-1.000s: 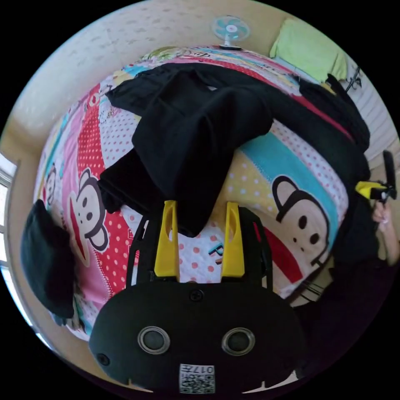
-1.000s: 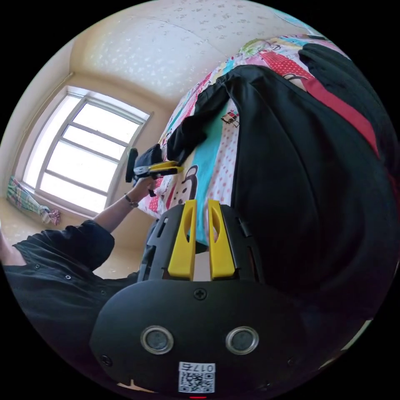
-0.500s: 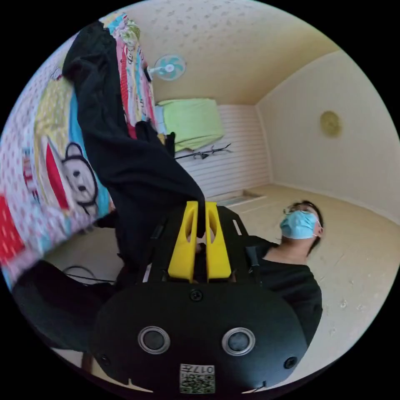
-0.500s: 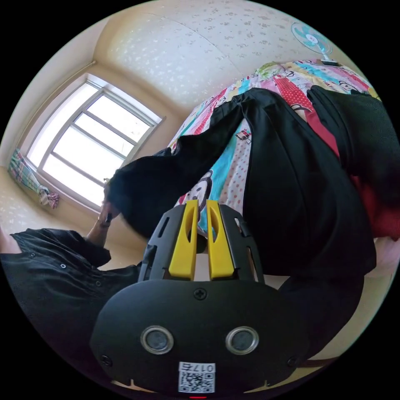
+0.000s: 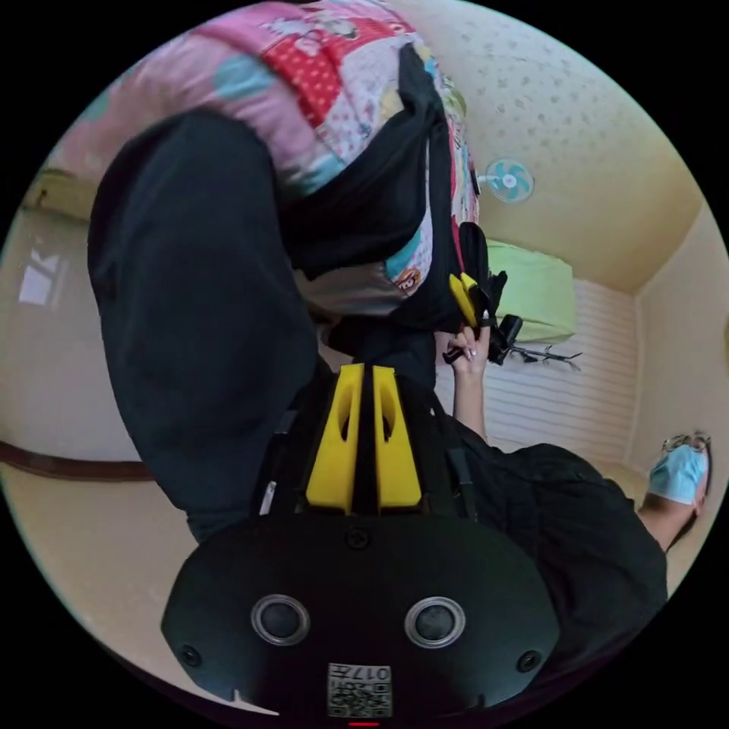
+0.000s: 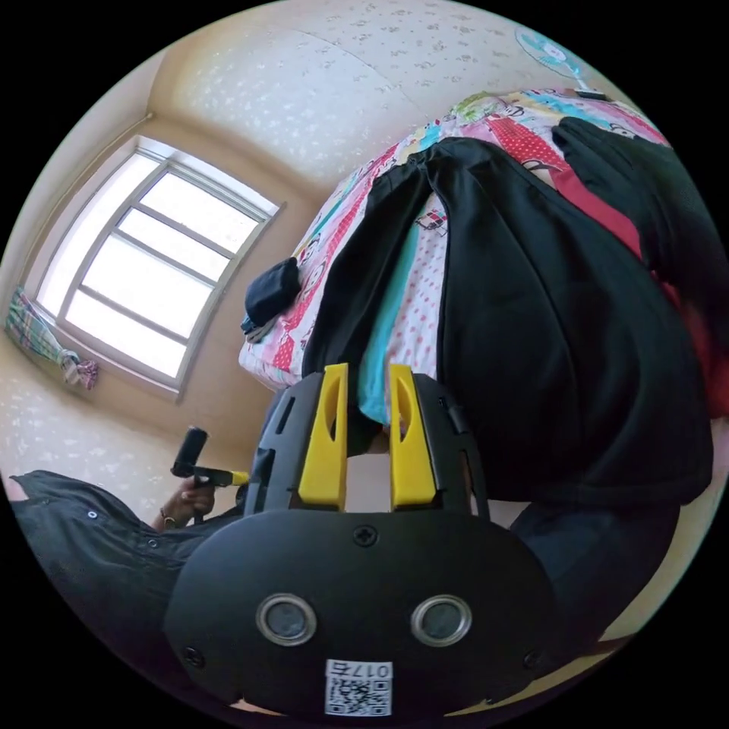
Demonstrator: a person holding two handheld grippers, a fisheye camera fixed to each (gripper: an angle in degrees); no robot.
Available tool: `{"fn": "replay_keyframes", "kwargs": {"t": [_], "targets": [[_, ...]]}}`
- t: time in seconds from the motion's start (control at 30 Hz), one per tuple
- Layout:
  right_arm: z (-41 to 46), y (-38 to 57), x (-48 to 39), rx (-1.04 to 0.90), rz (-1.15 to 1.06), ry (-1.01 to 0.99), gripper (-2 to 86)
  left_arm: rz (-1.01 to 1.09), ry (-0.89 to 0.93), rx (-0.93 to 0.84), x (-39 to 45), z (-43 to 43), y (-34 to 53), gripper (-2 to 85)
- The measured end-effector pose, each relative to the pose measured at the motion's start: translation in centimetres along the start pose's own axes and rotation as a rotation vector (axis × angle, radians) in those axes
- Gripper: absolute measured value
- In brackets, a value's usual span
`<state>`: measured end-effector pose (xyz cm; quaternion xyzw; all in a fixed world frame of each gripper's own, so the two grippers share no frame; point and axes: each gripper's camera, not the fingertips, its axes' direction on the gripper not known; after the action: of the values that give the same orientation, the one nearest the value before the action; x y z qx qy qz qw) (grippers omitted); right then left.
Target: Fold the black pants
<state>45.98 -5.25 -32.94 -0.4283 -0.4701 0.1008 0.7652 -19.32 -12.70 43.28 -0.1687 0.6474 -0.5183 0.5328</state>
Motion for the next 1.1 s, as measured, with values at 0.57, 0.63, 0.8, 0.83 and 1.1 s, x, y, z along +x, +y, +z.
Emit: {"fn": "replay_keyframes", "kwargs": {"t": [0.57,0.63,0.8,0.83,1.1], "targets": [[11.1,2.2,-5.7,-0.085,-0.124,0.412,4.3,0.002,-0.595,0.085,5.2,7.6,2.6,9.0],[9.5,3.8,-2.3,-0.117,-0.113,0.485,3.9,0.026,-0.661,0.078,5.2,8.1,3.4,8.8],[-1.7,7.5,1.6,-0.061,-0.081,0.325,4.5,0.066,-0.561,0.125,5.2,8.3,3.9,8.3],[-3.6,8.2,1.7,-0.006,-0.068,0.363,5.7,0.092,-0.562,0.147,5.7,8.4,4.1,8.1],[-14.9,11.8,11.2,0.22,0.114,0.556,15.3,0.368,-0.642,0.165,10.1,12.6,4.8,8.7]]}}
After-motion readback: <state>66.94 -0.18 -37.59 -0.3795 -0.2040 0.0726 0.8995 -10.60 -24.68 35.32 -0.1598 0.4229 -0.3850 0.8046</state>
